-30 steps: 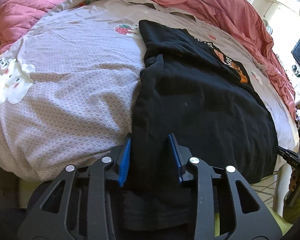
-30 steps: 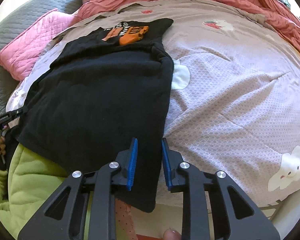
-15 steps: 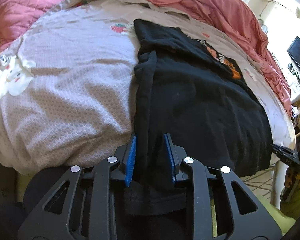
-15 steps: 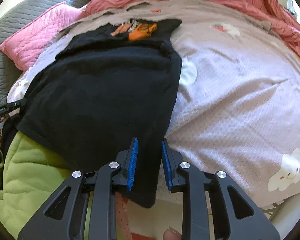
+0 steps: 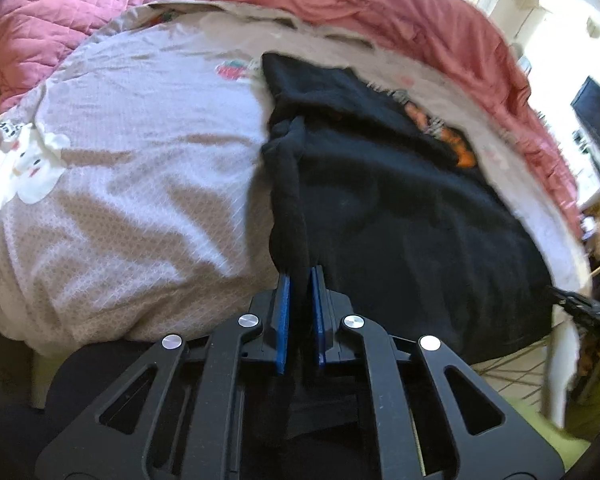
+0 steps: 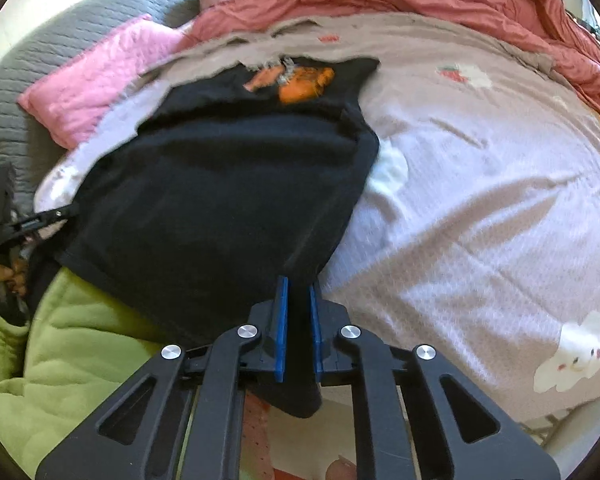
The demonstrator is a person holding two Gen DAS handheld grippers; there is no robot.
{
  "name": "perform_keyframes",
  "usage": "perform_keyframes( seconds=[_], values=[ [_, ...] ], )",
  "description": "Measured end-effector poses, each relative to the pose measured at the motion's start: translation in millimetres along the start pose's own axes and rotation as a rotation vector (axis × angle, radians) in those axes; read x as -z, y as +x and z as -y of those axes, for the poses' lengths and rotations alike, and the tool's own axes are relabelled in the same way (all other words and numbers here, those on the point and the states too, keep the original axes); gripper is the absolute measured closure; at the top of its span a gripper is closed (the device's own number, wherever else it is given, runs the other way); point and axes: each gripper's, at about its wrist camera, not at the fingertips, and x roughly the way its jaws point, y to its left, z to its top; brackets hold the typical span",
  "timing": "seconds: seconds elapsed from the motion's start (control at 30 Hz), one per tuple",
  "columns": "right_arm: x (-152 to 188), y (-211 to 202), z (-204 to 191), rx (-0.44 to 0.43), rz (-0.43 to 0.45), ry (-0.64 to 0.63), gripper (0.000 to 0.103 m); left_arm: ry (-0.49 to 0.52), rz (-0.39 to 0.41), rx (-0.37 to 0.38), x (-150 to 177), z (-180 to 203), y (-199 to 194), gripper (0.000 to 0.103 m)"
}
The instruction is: Fold small clothes
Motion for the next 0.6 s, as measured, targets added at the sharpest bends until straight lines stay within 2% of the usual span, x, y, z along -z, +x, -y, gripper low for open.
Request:
perform_keyframes(
  seconds=[0.2,0.33,0.43,0.6],
  values=[
    [-32.4,-16.5,0.7,-0.060,0.125,0.008,0.094,-0.076,0.082,0.116,-27.5,-6.2,-23.0,0.099],
    [-59.0,-17.8,8.1,-0.054,0.189,0.030,0.094,-0.131,0.140,0.129,-58.0,-14.8,-32.5,0.100],
    [-78.8,-14.5,17.2,-0.048,0.231,0.054,0.094,-0.183,0.143,0.164,-78.0,-21.3,-26.1,0.100],
    [-110.0,0.8,35.7,-0.027,0.279,0.098,0.095,-0.214,0.126,0.160,-111.4,-21.1,-2.1,0.100]
  ],
)
